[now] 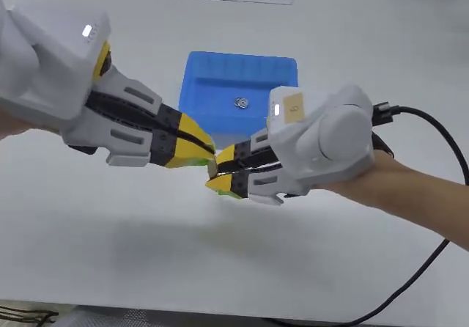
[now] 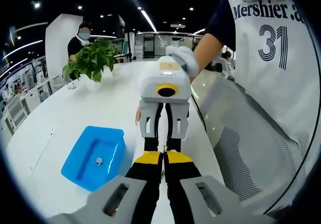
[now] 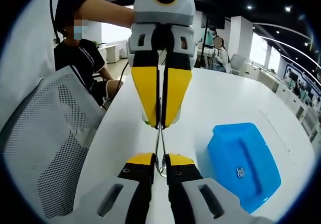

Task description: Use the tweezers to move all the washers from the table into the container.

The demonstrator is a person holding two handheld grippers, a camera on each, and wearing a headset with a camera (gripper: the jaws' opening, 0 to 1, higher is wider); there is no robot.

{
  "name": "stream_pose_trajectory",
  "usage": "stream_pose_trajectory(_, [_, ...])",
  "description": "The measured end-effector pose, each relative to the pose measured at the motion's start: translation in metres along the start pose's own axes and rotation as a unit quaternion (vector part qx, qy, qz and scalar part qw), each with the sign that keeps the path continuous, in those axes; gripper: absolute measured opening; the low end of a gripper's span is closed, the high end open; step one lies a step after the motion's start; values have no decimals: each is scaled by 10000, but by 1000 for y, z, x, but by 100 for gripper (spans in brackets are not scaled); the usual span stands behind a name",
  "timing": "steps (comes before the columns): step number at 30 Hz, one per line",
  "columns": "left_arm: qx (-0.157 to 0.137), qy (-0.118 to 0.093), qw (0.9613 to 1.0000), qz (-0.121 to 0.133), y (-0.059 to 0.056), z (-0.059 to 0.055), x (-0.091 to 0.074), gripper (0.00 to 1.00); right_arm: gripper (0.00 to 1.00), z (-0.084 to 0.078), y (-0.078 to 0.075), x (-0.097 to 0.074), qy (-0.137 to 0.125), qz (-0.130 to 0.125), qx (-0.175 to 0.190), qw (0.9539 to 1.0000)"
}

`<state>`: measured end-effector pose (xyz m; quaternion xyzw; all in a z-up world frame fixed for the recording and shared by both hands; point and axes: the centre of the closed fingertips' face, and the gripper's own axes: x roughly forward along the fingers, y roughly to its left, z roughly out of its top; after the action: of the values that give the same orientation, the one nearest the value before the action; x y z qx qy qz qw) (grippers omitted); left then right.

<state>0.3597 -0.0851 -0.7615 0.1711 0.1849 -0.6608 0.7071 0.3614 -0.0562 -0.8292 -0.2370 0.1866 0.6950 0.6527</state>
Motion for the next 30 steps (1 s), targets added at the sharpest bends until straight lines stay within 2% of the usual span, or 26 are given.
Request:
stream_pose_trajectory(12, [288,43,9996,-22,8,18,-6,5,10,14,-13,-13,-86,-231,-133,9996])
stream_pose_trajectory(16, [310,68,9995,-29,8,15,-3,5,10,10,-13,-13,-26,-265,-144,9995])
stream_pose_trajectory(23, [303,104,9994,-115,-3,4,6,5,10,-2,-1,-6,86,-192,-122,9997])
stream_pose_trajectory(30, [229,92,9997,-71,-2,0,5,5,10,-4,-1,-3,93,-152,-78,9998])
